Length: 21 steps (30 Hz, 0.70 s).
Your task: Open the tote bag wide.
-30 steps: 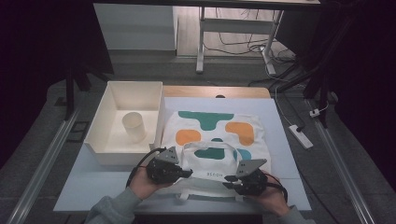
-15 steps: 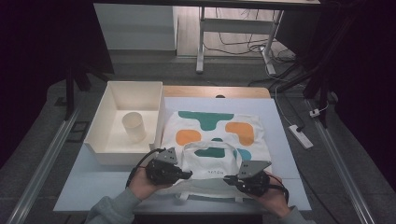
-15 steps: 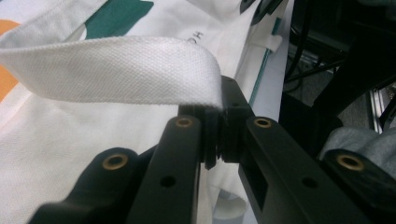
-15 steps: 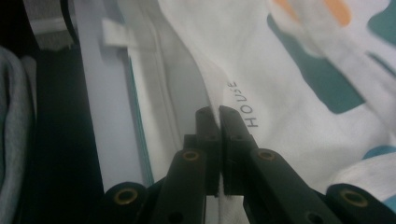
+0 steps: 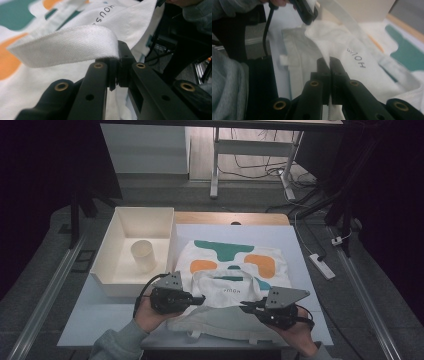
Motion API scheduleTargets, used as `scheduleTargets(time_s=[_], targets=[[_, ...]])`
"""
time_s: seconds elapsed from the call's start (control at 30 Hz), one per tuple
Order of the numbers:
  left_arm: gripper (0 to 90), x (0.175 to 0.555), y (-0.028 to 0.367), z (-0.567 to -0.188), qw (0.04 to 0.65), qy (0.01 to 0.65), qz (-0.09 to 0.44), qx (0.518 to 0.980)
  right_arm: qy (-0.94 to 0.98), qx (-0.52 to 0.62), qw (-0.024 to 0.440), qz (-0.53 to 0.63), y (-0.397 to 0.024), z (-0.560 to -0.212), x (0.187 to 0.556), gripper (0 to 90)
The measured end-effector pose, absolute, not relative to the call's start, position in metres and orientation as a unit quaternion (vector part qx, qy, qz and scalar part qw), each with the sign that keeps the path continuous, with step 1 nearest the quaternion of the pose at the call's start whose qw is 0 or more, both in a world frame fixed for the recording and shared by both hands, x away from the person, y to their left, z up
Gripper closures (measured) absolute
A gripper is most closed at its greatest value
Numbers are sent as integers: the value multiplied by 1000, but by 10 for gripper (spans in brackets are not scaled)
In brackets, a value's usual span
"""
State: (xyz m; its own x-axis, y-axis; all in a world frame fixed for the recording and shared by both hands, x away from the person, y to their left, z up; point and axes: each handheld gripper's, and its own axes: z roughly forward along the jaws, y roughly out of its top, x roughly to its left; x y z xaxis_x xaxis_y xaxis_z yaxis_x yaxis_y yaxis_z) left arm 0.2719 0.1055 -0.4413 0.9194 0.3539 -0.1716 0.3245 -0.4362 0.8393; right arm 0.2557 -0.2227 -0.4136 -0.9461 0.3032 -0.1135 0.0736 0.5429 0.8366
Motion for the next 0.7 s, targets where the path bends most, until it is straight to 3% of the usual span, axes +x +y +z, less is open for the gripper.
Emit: scheduleTargets(time_s=[0.17, 0.43, 0.57, 0.67, 0.7], targets=[[866, 278, 105, -433, 500, 204, 24, 841, 864, 110, 144, 470, -221, -402, 262, 883], [858, 297, 101, -439, 490, 225, 20, 842, 856, 152, 164, 467, -216, -400, 303, 883], [824, 304, 97, -439, 484, 235, 27, 843, 851, 172, 171, 466, -216, -402, 317, 883], [755, 305, 94, -438, 482, 240, 38, 842, 846, 192, 165, 470, -218, -404, 330, 883], [695, 304, 93, -438, 480, 240, 43, 843, 844, 199, 166, 470, -219, -406, 335, 883]])
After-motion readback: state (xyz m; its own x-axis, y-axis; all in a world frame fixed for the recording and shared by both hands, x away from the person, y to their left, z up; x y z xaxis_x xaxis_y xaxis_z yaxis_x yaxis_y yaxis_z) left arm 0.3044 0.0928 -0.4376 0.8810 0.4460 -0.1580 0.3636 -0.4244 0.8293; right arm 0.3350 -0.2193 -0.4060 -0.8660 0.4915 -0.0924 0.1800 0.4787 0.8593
